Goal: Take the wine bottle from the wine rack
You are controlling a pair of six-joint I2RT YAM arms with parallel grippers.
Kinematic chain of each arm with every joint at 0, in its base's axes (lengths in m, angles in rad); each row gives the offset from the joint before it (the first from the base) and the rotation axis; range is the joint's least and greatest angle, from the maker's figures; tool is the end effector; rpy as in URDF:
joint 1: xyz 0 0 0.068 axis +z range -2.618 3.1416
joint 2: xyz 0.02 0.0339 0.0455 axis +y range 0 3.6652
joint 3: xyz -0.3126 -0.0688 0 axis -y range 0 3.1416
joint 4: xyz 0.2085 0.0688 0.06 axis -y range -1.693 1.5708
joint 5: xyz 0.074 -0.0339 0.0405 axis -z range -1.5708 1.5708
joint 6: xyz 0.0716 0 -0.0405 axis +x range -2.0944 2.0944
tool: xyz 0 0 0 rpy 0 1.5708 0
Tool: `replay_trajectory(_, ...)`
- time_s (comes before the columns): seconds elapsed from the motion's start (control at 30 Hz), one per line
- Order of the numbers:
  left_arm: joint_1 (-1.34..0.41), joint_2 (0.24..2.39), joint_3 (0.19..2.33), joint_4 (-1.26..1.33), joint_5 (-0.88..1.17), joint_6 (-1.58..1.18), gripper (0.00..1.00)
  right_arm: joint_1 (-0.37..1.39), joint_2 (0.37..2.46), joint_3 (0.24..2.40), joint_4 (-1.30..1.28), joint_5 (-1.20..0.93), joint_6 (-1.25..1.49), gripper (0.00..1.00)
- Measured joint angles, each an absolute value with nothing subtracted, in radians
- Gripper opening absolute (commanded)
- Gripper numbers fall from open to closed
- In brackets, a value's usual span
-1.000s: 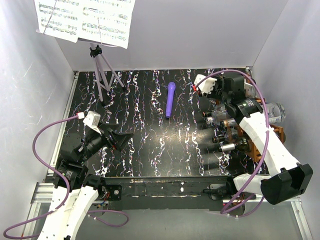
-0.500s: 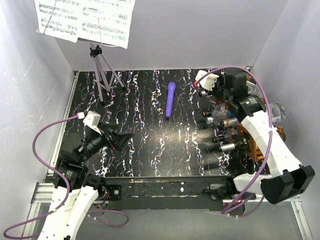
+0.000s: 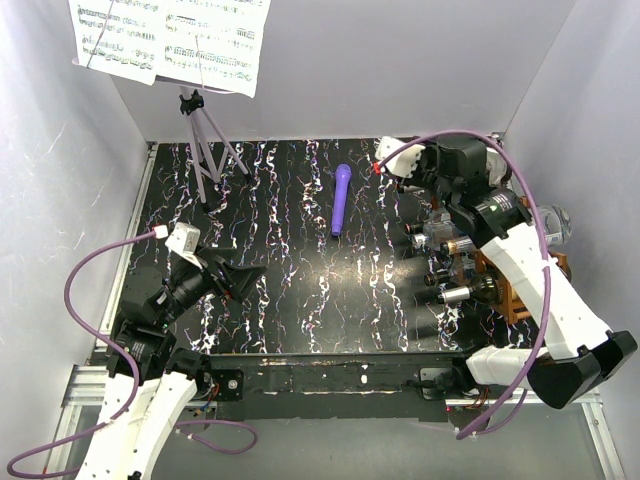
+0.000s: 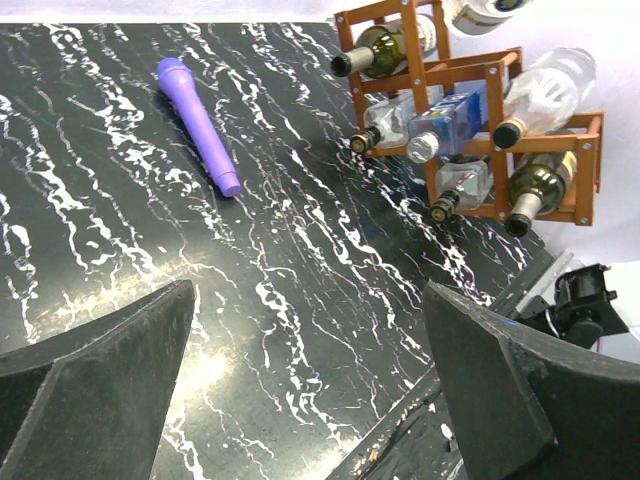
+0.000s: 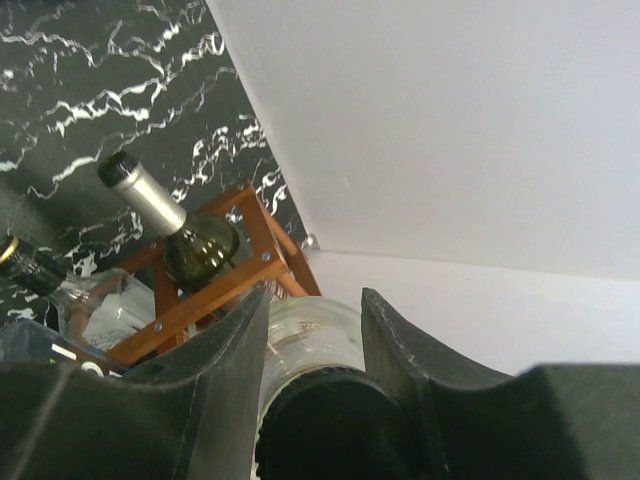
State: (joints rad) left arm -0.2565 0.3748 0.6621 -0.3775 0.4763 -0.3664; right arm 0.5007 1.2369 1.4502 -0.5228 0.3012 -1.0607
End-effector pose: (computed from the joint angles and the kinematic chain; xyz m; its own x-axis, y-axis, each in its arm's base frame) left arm 0.0392 -0.0442 0.3322 -0.3204 -0.2451 -0.9150 0.5917 0.7026 -0.3954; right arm 0.2245 0.0986 0.4682 0.0533 -0.9209 -0.3862 -0.3360 0.3477 -0.8754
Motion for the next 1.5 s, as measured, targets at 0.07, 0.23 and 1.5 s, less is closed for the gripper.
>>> replay_trajectory(0.07, -0.257, 0.366, 0.662, -0.392, 0.449, -0.366, 0.98, 0.538, 1.238, 1.46, -0.522, 0.316, -1.07, 0.01)
replay_trajectory(0.23, -0.257, 0.322, 0.664, -0.427, 0.331, -0.366, 0.98, 0.649, 1.248, 1.472, -0.502, 0.36, -1.116, 0.01)
replay_trajectory(1.5, -0.256, 0.295, 0.71, -0.584, -0.142, -0.411, 0.98, 1.028, 1.48, 1.312, -0.113, 0.352, 0.064, 0.01)
